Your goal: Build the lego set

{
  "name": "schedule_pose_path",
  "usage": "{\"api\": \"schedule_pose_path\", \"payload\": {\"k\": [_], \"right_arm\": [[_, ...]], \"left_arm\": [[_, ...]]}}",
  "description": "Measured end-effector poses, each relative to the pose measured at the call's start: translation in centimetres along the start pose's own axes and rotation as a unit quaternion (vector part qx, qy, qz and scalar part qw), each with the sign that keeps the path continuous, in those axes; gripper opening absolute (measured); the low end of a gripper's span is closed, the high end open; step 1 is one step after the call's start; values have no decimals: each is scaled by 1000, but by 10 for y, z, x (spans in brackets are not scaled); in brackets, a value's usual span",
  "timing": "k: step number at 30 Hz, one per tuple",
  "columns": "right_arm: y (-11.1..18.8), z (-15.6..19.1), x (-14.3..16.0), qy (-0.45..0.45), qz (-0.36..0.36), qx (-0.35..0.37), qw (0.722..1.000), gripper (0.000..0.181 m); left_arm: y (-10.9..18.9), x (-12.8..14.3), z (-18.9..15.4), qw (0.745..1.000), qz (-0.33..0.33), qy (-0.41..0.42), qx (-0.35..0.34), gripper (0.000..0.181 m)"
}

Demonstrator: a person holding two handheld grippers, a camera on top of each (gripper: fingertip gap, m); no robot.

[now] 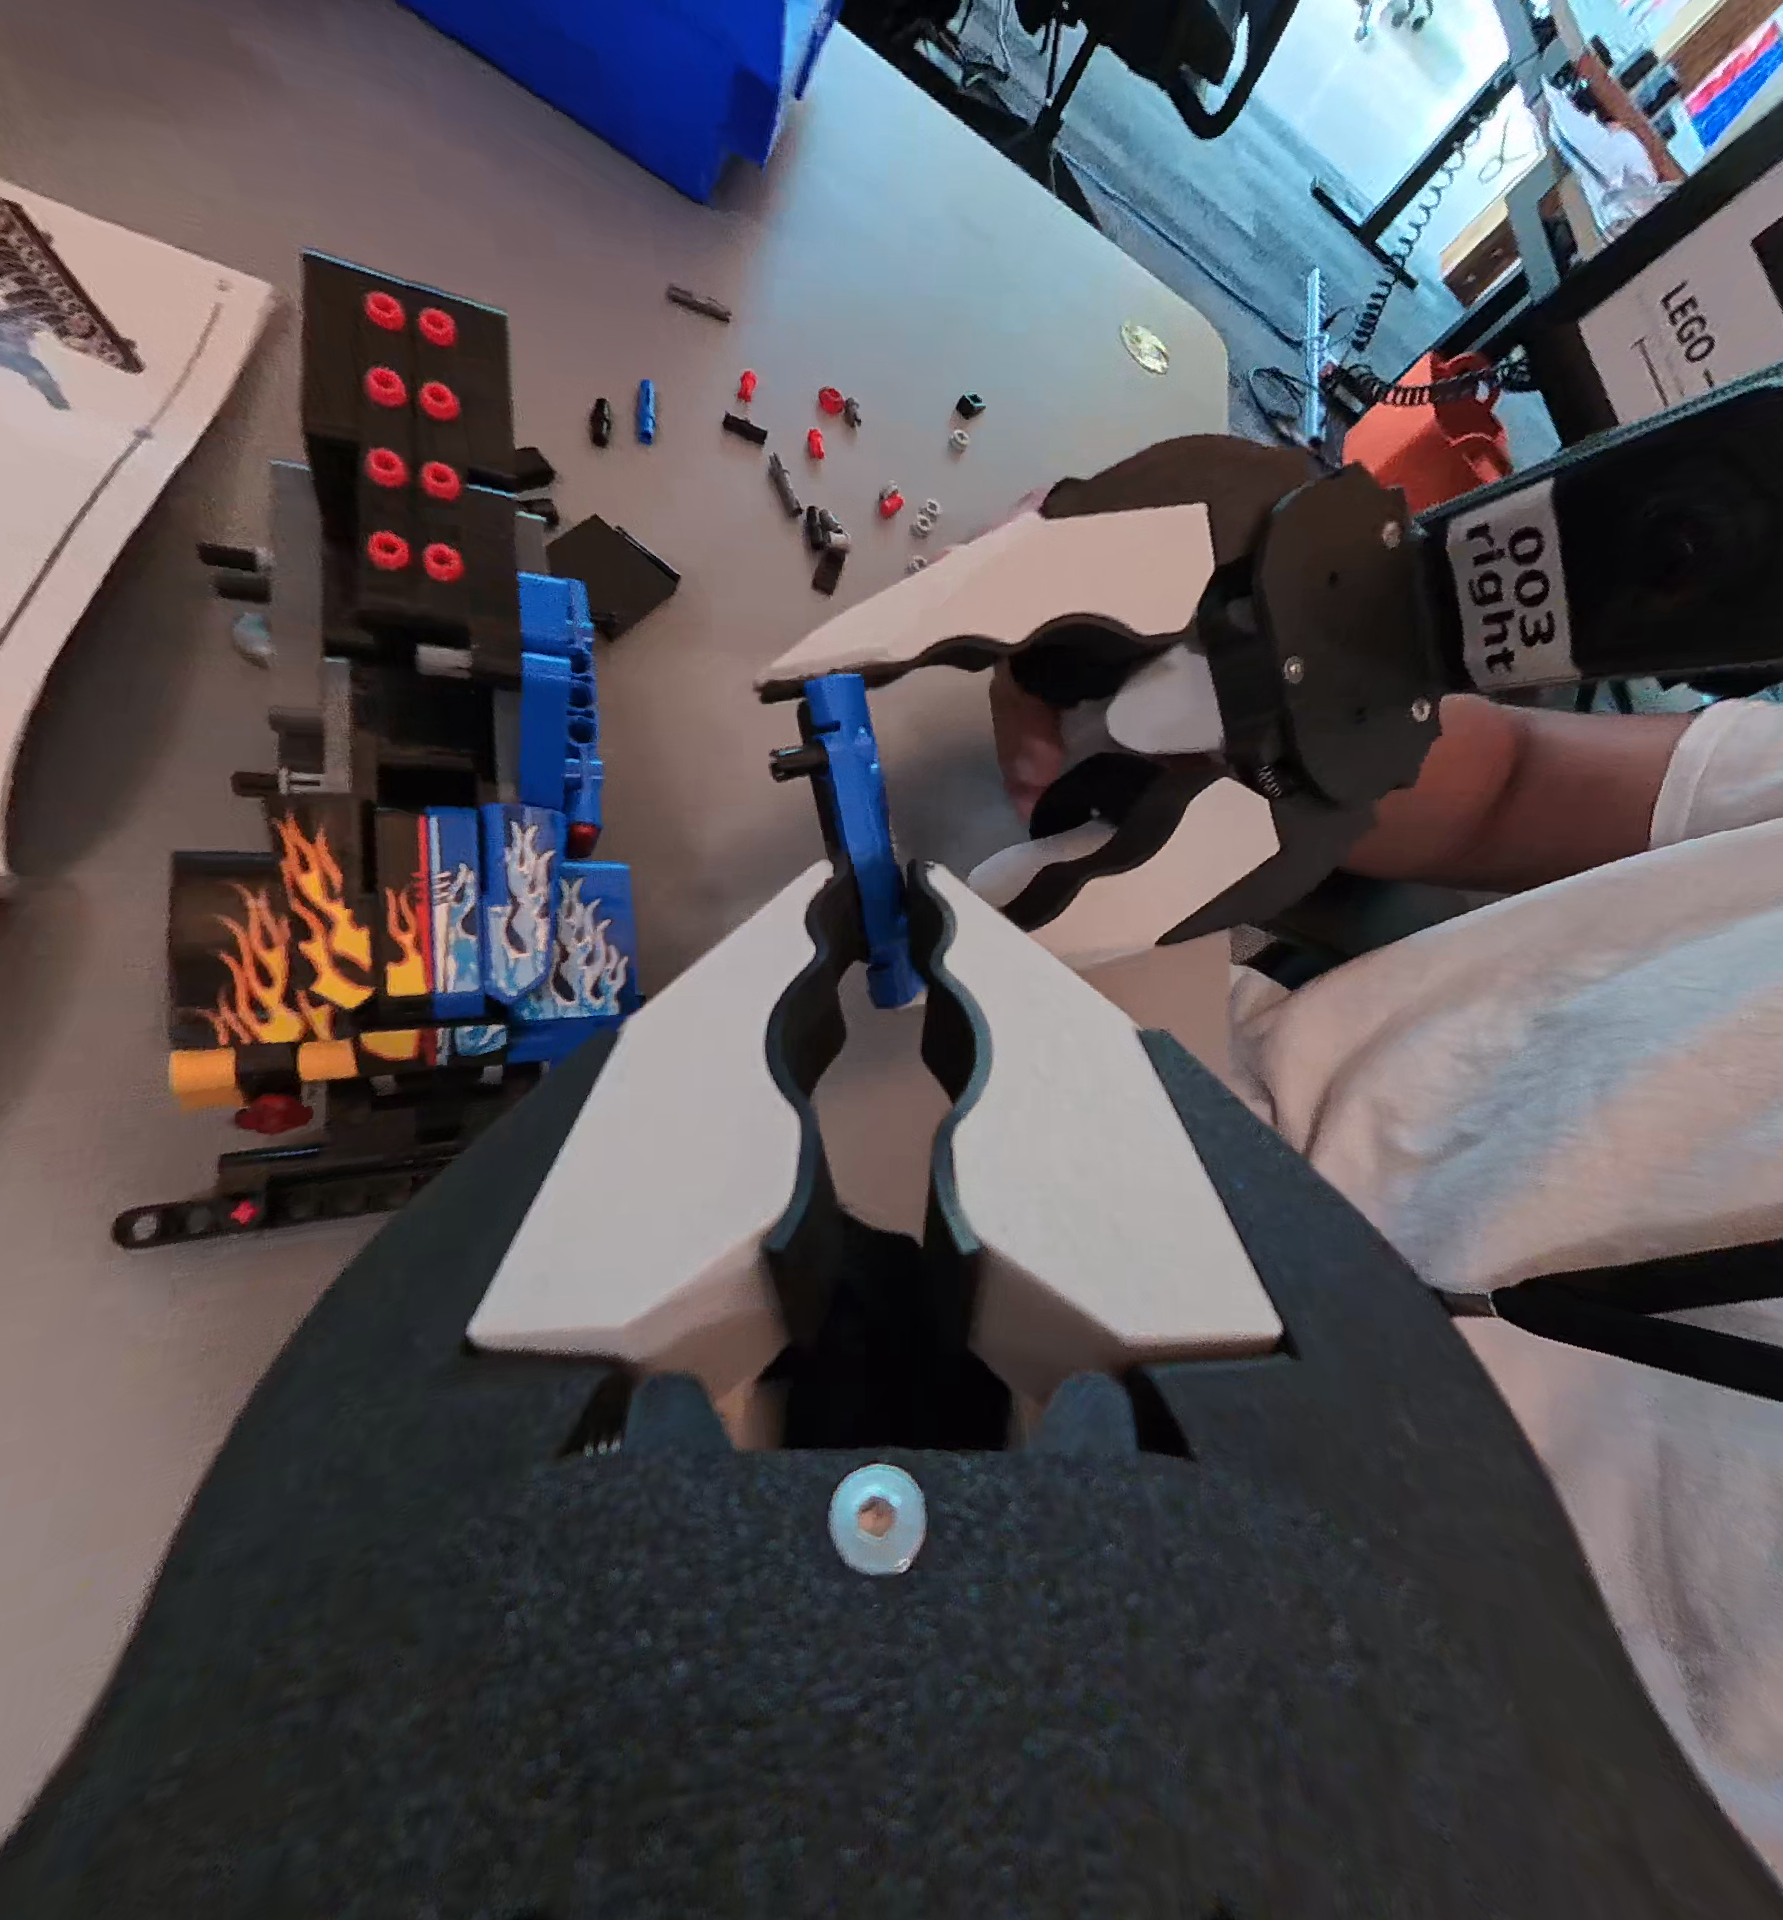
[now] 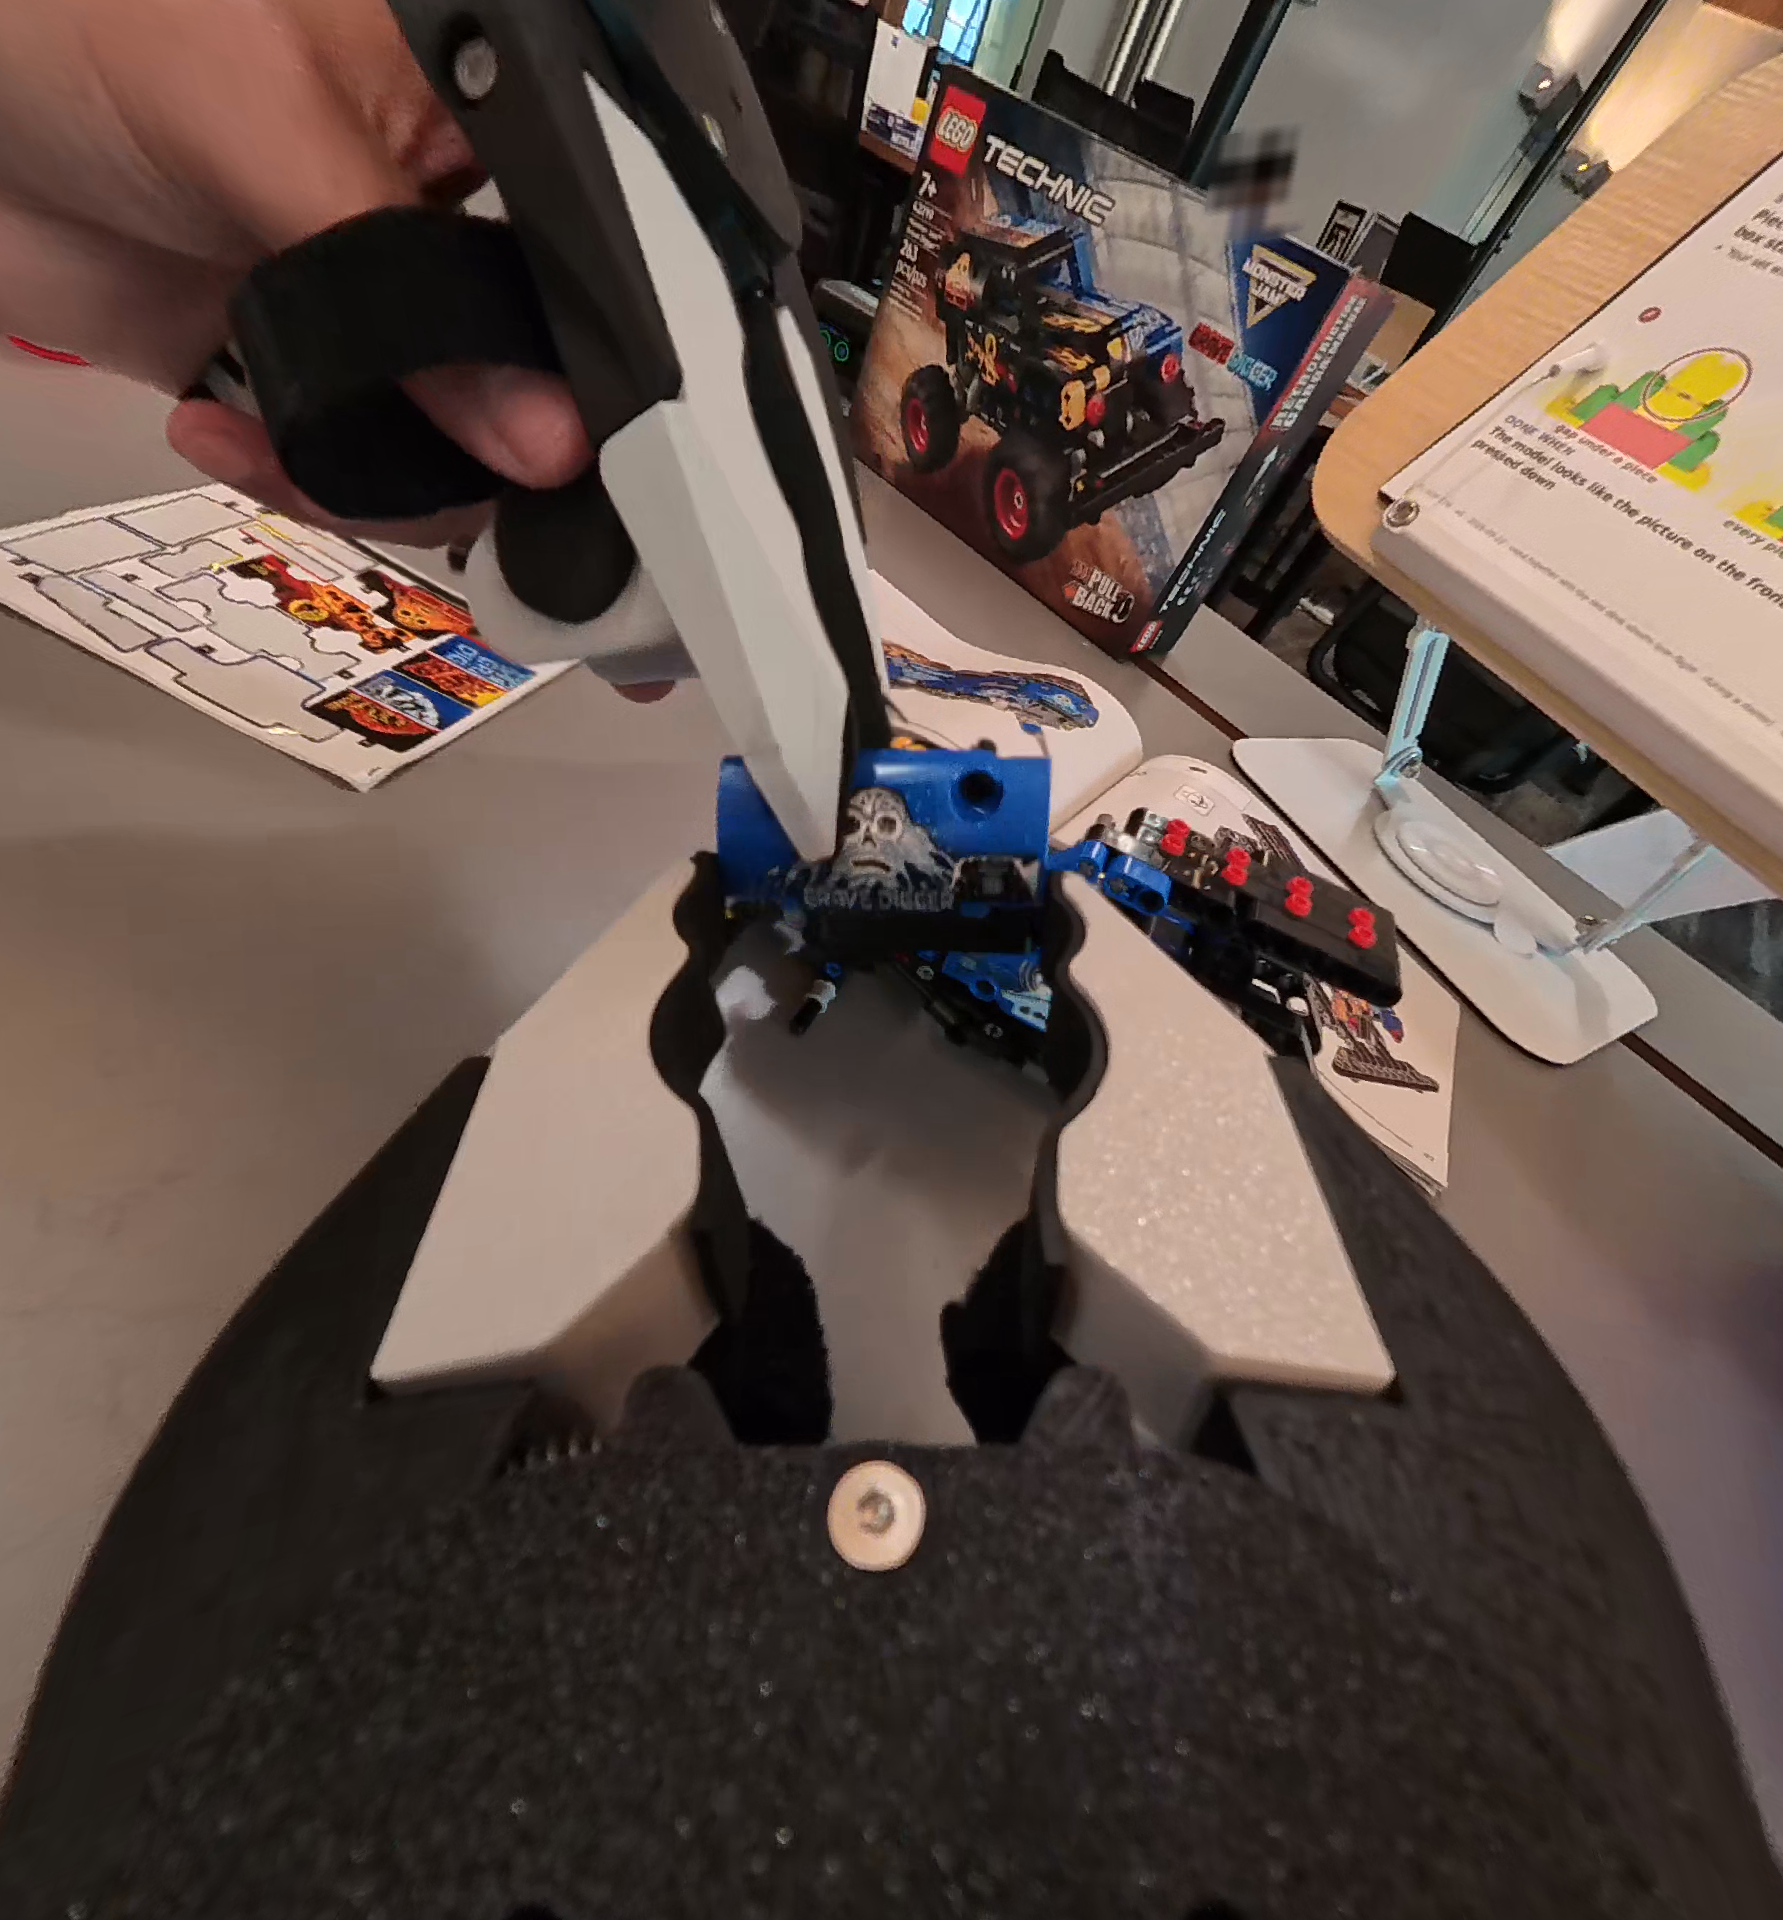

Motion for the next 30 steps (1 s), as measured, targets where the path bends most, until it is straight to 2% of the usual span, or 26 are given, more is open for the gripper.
{"api": "schedule_pose_path", "payload": {"k": [4,6,10,13,16,18,20,25,27,30], "right_arm": [[-2,-3,5,2,14,17,1000,53],[-1,-3,2,7,2,34,999,59],[2,0,1,57,-9,81,995,60],[2,6,-1,63,-7,70,996,73],[-1,4,2,33,12,58,998,76],[-2,-1,4,3,21,52,998,73],[0,-8,3,-28,27,52,998,60],[-3,-13,6,-39,40,58,997,59],[-3,-17,6,-33,37,73,996,60],[-8,-34,12,-29,47,96,994,59]], "left_arm": [[4,-2,3,1000,2,-2,-25,7],[3,-6,3,1000,8,4,-29,7],[-1,-13,4,998,45,14,-46,6],[-7,-18,5,996,67,27,-48,6],[-13,-19,7,995,80,31,-54,6],[-17,-19,7,996,77,35,-43,7],[-20,-19,7,996,73,35,-39,6],[-23,-23,10,996,68,1,-51,8],[-18,-31,6,998,36,-24,-51,24],[3,-45,3,990,1,-90,-110,25]]}}
Point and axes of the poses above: each gripper's, where its closed fingertips meet, y back along the fingers, x out of its underside, z = x × y across the jaws, the point moved 8 cm from there along y, back along the fingers, and after that the axes turned 15 degrees about x, right-handed, at the moved point
